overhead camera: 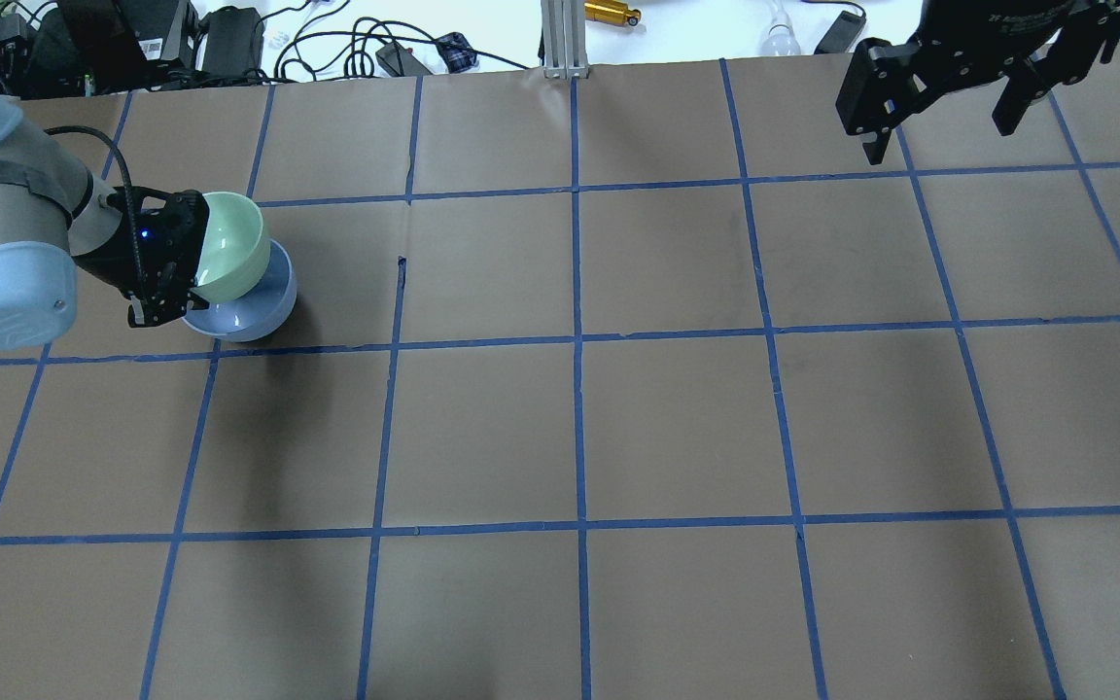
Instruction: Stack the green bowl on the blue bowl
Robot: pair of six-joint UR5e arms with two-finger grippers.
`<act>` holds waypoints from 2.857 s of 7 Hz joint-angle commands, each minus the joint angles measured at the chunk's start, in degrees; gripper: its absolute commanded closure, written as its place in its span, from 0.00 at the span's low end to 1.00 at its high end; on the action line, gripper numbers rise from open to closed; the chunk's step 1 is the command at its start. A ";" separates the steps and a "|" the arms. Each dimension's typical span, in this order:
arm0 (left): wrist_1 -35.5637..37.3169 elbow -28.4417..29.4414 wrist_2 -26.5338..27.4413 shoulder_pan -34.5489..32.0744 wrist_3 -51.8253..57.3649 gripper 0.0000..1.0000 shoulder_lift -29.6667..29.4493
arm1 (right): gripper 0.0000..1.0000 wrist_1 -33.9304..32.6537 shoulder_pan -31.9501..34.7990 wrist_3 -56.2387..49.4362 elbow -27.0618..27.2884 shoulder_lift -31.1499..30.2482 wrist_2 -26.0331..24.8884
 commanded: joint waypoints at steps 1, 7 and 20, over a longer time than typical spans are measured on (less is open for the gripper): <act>0.46 -1.38 0.47 0.24 -0.10 1.00 -0.09 | 0.00 0.00 0.00 0.00 0.00 0.00 0.00; -13.45 8.31 -0.58 -1.33 -9.38 0.09 1.24 | 0.00 0.00 0.00 0.00 0.00 0.00 0.00; -32.40 21.38 2.49 -20.41 -97.25 0.00 9.05 | 0.00 0.00 0.00 0.00 0.00 0.00 0.00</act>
